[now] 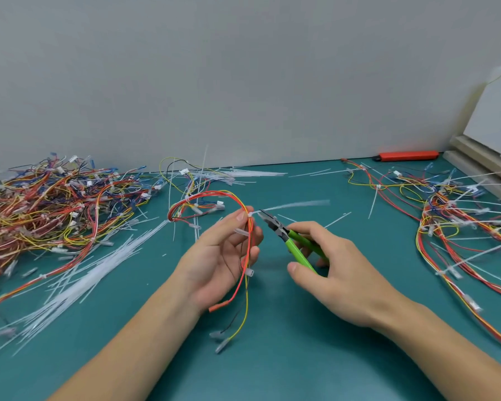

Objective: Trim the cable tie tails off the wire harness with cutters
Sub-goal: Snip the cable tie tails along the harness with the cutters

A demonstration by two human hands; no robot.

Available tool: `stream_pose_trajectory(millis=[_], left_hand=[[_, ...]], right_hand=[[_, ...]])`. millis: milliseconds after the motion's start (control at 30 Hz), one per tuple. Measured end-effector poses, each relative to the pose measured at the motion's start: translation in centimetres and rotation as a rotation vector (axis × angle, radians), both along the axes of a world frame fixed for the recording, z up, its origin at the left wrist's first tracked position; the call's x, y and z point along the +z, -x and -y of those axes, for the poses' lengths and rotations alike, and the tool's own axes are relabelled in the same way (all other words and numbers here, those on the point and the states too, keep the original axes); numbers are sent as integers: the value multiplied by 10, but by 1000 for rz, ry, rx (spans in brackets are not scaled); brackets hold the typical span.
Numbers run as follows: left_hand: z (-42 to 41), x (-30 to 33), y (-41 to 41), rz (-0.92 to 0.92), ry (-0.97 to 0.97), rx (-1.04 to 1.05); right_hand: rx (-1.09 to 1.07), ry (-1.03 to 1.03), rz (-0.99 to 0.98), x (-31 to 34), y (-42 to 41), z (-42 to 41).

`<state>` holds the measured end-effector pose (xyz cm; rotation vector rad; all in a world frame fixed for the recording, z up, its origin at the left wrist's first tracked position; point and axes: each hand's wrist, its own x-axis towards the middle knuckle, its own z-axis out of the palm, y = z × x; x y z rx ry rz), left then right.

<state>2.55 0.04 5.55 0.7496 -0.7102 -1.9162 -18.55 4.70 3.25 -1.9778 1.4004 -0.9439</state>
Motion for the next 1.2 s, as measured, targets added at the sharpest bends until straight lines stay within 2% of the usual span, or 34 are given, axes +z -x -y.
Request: stream_pose_trajectory(millis=[167, 600, 933, 1200], left_hand=[[0, 1, 2, -116, -52, -39], [-4, -8, 2, -65, -17, -142], [-6, -4, 1, 91, 59, -144], [-6, -7, 2, 60, 26, -157]], right_hand=[[9, 1, -64, -2, 0, 0], [13, 88, -49, -7, 0, 2], [-3, 195, -119, -7, 5, 5], [13, 208, -142, -11, 12, 15]])
